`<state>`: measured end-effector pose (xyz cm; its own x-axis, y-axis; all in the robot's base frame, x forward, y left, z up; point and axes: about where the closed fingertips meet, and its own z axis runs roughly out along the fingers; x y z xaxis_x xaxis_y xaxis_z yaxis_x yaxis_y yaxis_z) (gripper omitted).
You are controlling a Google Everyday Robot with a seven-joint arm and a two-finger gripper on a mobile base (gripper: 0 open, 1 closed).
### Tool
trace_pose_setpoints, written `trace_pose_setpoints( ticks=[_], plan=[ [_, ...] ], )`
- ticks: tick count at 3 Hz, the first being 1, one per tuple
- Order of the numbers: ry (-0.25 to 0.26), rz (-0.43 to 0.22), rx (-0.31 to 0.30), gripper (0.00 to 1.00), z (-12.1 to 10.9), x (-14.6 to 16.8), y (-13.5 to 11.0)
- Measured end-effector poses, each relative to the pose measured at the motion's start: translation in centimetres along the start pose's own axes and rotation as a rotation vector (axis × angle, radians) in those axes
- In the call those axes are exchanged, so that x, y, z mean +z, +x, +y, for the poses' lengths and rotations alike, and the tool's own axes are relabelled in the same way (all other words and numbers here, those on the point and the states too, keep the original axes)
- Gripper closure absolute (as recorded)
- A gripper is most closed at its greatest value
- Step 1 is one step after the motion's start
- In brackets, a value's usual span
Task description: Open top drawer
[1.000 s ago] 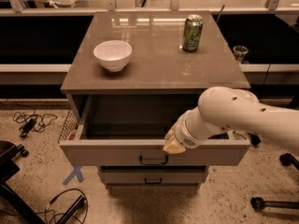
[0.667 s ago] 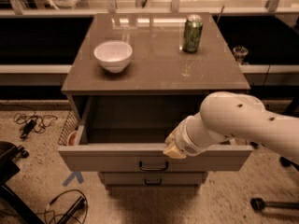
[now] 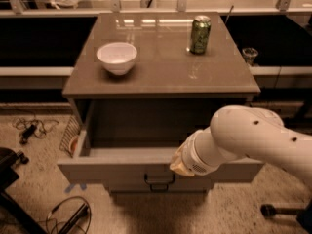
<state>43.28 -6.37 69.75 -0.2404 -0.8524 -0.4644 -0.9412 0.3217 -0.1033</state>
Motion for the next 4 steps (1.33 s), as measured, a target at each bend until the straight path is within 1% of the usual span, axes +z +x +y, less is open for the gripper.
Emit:
trace_pose_setpoints(
  ticks=[1,2,3,4],
  plan=[
    [0.003,0.001,0.021,1.0,5.9,-3.1,-0.1],
    [0.033,-0.012,0.025,1.0,6.0,-4.2,-1.1],
    [0.036,-0.024,0.025,1.0,4.9,-3.2,-0.9],
    [0.076,-0.053,0.027,1.0,0.0,-1.2,-1.4]
  ],
)
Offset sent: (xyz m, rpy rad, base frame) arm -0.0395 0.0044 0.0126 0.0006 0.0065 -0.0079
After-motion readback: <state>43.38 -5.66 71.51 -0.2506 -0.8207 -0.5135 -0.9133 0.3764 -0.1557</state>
